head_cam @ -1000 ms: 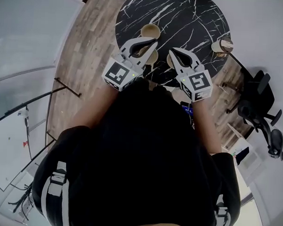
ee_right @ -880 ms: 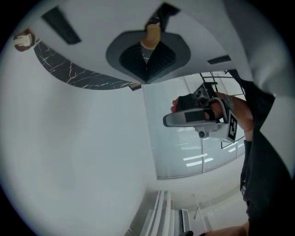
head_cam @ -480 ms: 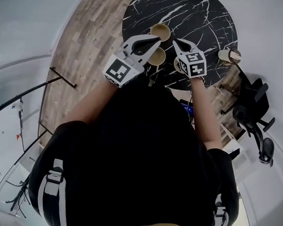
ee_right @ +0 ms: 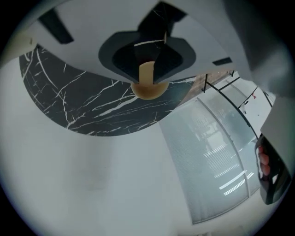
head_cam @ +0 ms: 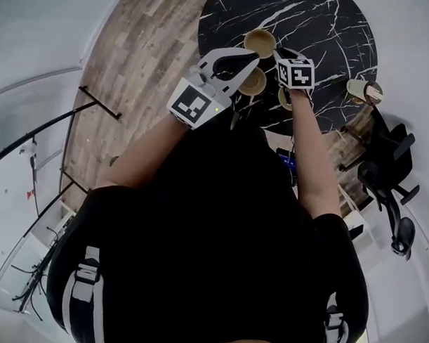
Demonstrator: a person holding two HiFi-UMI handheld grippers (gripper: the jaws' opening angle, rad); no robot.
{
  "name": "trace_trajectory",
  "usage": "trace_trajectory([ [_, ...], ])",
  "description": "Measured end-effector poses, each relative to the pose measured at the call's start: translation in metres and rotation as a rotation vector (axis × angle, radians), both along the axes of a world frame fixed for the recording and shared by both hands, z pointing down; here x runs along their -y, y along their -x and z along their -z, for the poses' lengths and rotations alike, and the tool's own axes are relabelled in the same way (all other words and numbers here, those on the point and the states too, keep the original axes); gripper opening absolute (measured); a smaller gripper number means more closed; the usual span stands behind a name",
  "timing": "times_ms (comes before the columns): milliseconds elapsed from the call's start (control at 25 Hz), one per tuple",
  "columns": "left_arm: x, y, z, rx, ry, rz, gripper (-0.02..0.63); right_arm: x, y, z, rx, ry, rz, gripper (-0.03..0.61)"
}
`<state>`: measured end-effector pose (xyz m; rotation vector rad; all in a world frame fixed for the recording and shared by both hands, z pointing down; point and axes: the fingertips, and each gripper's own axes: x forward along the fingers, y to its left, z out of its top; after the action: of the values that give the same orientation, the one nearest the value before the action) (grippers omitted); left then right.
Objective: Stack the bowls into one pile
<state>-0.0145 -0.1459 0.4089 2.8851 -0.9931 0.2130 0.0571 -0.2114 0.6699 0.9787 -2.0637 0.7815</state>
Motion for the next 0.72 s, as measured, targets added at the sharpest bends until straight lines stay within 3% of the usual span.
trace_trajectory([
  [200,0.003,0.001,-0.002,-0.005,-0.004,-0.008,0.004,0.010,-0.002,-0.031,-0.024,0.064,-0.098,0.130],
  [520,0.004,0.008,-0.013,0.024,0.013,-0.002,0.005,0.016,-0.001,-0.078,-0.104,0.151,-0.100,0.134],
  [720,0.004,0.017,-0.018,0.034,0.026,-0.002,0.005,0.016,0.004,-0.092,-0.071,0.209,-0.132,0.115],
])
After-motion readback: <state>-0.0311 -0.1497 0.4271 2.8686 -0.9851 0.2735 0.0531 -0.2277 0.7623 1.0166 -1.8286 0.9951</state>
